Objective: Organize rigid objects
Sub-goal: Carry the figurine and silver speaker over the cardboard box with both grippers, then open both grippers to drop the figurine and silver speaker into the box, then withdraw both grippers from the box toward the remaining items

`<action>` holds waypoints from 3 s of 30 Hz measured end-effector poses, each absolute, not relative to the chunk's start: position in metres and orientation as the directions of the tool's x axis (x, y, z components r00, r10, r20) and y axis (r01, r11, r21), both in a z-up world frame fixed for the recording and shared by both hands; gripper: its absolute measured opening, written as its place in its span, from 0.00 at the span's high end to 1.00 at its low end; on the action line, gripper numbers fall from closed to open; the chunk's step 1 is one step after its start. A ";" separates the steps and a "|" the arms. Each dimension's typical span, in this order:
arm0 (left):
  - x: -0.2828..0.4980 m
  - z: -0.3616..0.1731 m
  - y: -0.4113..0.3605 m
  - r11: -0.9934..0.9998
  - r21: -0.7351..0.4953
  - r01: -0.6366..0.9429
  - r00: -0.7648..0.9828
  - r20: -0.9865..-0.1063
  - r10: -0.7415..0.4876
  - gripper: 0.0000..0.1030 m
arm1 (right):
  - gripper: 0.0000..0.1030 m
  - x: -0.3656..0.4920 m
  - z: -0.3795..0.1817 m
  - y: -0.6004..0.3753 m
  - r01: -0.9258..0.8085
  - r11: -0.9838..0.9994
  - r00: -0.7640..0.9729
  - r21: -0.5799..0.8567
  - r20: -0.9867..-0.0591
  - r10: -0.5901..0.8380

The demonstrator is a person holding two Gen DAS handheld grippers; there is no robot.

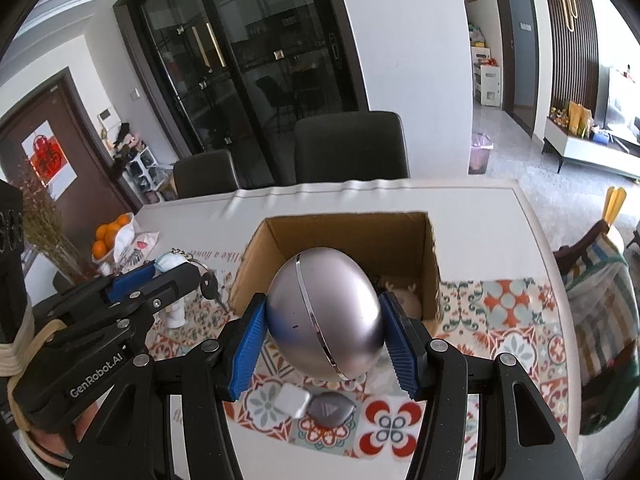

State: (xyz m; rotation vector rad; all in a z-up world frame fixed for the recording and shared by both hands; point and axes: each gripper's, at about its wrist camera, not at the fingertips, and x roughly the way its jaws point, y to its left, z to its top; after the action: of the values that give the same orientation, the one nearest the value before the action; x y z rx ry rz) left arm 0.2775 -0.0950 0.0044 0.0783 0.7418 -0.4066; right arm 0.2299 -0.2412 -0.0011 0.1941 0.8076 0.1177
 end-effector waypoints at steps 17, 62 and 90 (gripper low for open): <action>0.338 -0.004 -0.119 0.923 -0.064 0.379 0.613 -0.730 -0.302 0.74 | 0.45 0.289 -0.003 -0.251 -0.010 0.981 0.646 0.192 -0.748 0.153; 0.323 -0.019 -0.092 0.970 0.027 0.240 0.623 -0.771 -0.133 0.17 | 0.29 0.283 -0.023 -0.246 0.007 0.992 0.608 0.129 -0.788 0.098; 0.258 -0.068 -0.064 0.985 0.078 0.153 0.580 -0.814 -0.026 0.11 | 0.20 0.222 -0.064 -0.219 -0.082 0.990 0.572 0.111 -0.809 0.138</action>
State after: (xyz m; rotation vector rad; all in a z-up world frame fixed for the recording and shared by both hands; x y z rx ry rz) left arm 0.2580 -0.0641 -0.0684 0.1457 0.9473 -0.1048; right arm 0.2216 -0.2186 -0.0643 0.0637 0.9533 0.1293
